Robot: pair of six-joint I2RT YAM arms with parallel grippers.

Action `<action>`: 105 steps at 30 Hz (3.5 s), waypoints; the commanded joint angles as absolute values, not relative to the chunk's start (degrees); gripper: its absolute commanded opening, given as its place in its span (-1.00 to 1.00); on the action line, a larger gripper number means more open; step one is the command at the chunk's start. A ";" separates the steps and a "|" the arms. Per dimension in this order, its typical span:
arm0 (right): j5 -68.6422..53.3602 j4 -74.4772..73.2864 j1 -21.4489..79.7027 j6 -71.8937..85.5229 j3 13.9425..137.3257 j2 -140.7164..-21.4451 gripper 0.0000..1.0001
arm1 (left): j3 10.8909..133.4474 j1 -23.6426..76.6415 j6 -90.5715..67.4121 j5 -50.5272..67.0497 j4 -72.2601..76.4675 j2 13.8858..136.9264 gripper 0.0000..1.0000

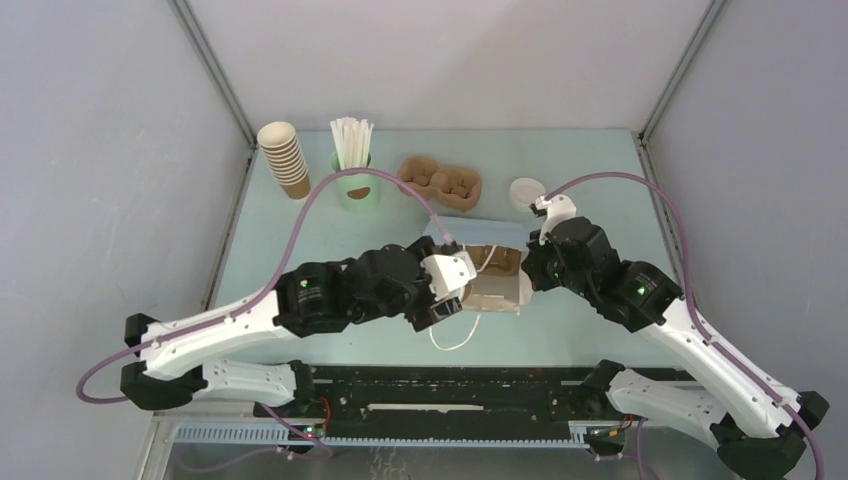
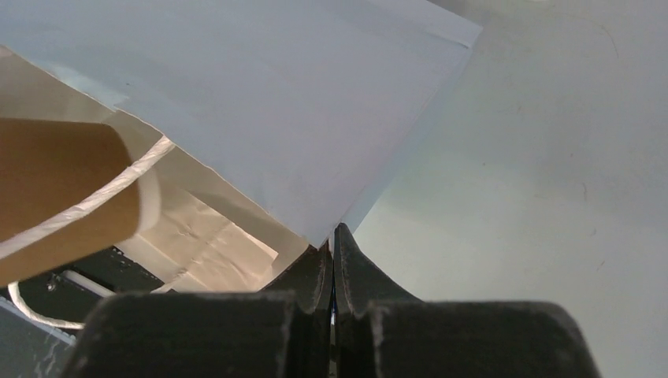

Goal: Pack the takeout coffee

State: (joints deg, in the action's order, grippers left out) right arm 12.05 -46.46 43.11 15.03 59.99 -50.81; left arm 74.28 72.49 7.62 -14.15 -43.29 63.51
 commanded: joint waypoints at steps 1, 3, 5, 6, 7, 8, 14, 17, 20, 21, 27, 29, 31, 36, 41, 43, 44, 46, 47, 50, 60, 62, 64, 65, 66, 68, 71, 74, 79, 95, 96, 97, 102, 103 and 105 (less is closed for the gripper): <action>9.92 -44.22 42.41 12.51 62.90 -51.33 -1.00 | 76.38 75.61 13.48 -17.28 -40.18 65.09 -0.05; 9.81 -44.05 42.28 12.12 62.87 -51.57 -1.00 | 76.49 77.09 15.58 -18.70 -40.35 67.16 -0.08; 9.52 -43.79 42.04 11.68 62.89 -51.60 -1.00 | 76.89 78.50 18.43 -21.18 -40.93 69.07 -0.08; 9.31 -43.77 41.95 11.49 62.90 -51.64 -1.00 | 77.24 79.04 19.62 -22.86 -41.29 70.51 -0.08; 9.12 -43.69 41.78 11.37 62.88 -51.59 -1.00 | 77.85 79.13 20.67 -23.96 -41.80 72.32 -0.06; 8.83 -43.65 41.69 11.18 62.88 -51.49 -1.00 | 78.51 79.12 21.64 -24.70 -42.31 73.54 -0.06; 4.53 -42.26 41.57 7.68 61.48 -50.91 -1.00 | 79.81 79.19 25.12 -30.55 -41.55 79.14 -0.06; 2.60 -41.82 41.42 7.44 61.39 -51.42 -1.00 | 79.43 79.19 26.23 -34.96 -38.40 80.94 -0.09; 0.66 -41.48 41.40 7.94 61.36 -51.68 -1.00 | 77.70 79.03 28.09 -37.87 -35.79 81.66 -0.05; 0.62 -41.30 41.32 7.95 61.16 -51.69 -1.00 | 77.30 78.91 28.53 -37.96 -35.62 81.86 -0.04; -4.49 -39.75 39.15 4.56 59.36 -50.55 -1.00 | 76.55 76.51 27.17 -29.29 -36.46 80.53 -0.03; -7.38 -39.36 37.01 3.59 58.91 -50.43 -1.00 | 76.32 75.77 26.91 -26.31 -36.96 80.16 -0.03; -11.22 -38.69 34.82 3.01 58.78 -50.45 -1.00 | 75.82 75.15 27.09 -25.96 -37.11 80.04 -0.02; -16.56 -36.98 33.09 2.31 57.82 -50.36 -1.00 | 73.29 72.33 27.07 -24.38 -37.05 79.41 0.00; -17.69 -36.36 33.05 2.20 57.39 -50.75 -1.00 | 69.95 71.28 24.86 -22.49 -35.92 74.82 -0.01; -17.63 -36.40 33.09 2.28 57.38 -50.78 -1.00 | 69.18 70.99 23.40 -20.35 -36.11 71.77 0.00; -17.65 -36.62 33.10 2.28 57.38 -50.73 -1.00 | 68.83 70.81 23.01 -19.19 -36.04 70.00 0.00; -17.62 -36.58 33.12 2.18 57.39 -50.59 -1.00 | 67.98 70.25 23.24 -16.73 -35.83 67.50 0.01; -17.91 -36.48 33.08 2.19 57.35 -50.50 -1.00 | 67.26 69.90 23.55 -16.40 -35.41 66.53 0.01; -18.59 -36.01 33.12 2.20 57.37 -50.10 -1.00 | 65.83 68.55 23.53 -16.23 -34.62 64.72 0.01; -18.86 -35.62 33.05 2.01 57.38 -49.20 -1.00 | 62.98 68.12 24.24 -14.05 -34.88 65.61 0.00; -19.13 -35.23 33.06 2.02 57.38 -49.22 -1.00 | 61.77 68.12 25.85 -13.65 -33.19 66.07 -0.01; -19.45 -34.86 33.08 2.21 57.39 -49.37 -1.00 | 62.30 68.07 26.76 -13.79 -32.75 67.39 -0.01; -19.77 -34.67 33.05 2.28 57.41 -49.51 -1.00 | 62.78 68.03 27.11 -13.80 -32.56 68.08 -0.01; -20.08 -34.51 33.06 2.28 57.41 -49.55 -1.00 | 63.24 67.95 27.42 -13.91 -32.38 68.89 0.00; -21.11 -34.31 33.05 1.86 57.33 -49.73 -1.00 | 63.98 68.01 28.24 -15.05 -31.67 70.56 0.01; -22.04 -34.52 33.28 0.17 57.40 -50.31 -1.00 | 64.33 67.94 29.05 -17.34 -31.16 72.77 0.01; -18.70 -35.38 36.15 -2.38 57.30 -51.37 -1.00 | 62.91 67.89 29.18 -18.77 -29.67 73.37 0.01; -13.92 -35.16 39.49 -2.14 56.55 -52.83 -1.00 | 59.16 67.92 29.39 -22.36 -25.31 72.20 -0.02; 7.41 -35.20 52.61 -3.65 52.92 -49.03 -1.00 | 58.20 67.15 24.16 -23.83 -29.99 72.63 -0.03; 8.29 -35.24 53.25 -3.82 52.85 -49.23 -1.00 | 58.53 67.15 23.56 -24.29 -30.81 72.69 -0.03; 8.87 -35.29 53.64 -4.00 52.75 -49.43 -1.00 | 58.58 67.15 22.95 -25.03 -31.26 72.58 -0.03; 9.82 -34.57 54.98 -4.69 52.11 -49.97 -1.00 | 57.00 67.15 21.66 -27.57 -30.38 71.19 -0.04; 9.84 -34.35 55.16 -4.46 51.88 -50.00 -1.00 | 56.83 67.15 21.66 -27.90 -29.88 71.30 -0.04; 9.71 -34.08 55.55 -3.50 51.85 -50.09 -1.00 | 57.20 67.15 21.31 -28.62 -28.70 72.13 -0.04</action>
State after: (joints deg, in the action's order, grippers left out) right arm 7.11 -35.31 54.70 -3.01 52.47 -49.89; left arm 58.50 67.57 23.40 -25.39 -30.41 73.23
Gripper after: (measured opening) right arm 0.006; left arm 0.774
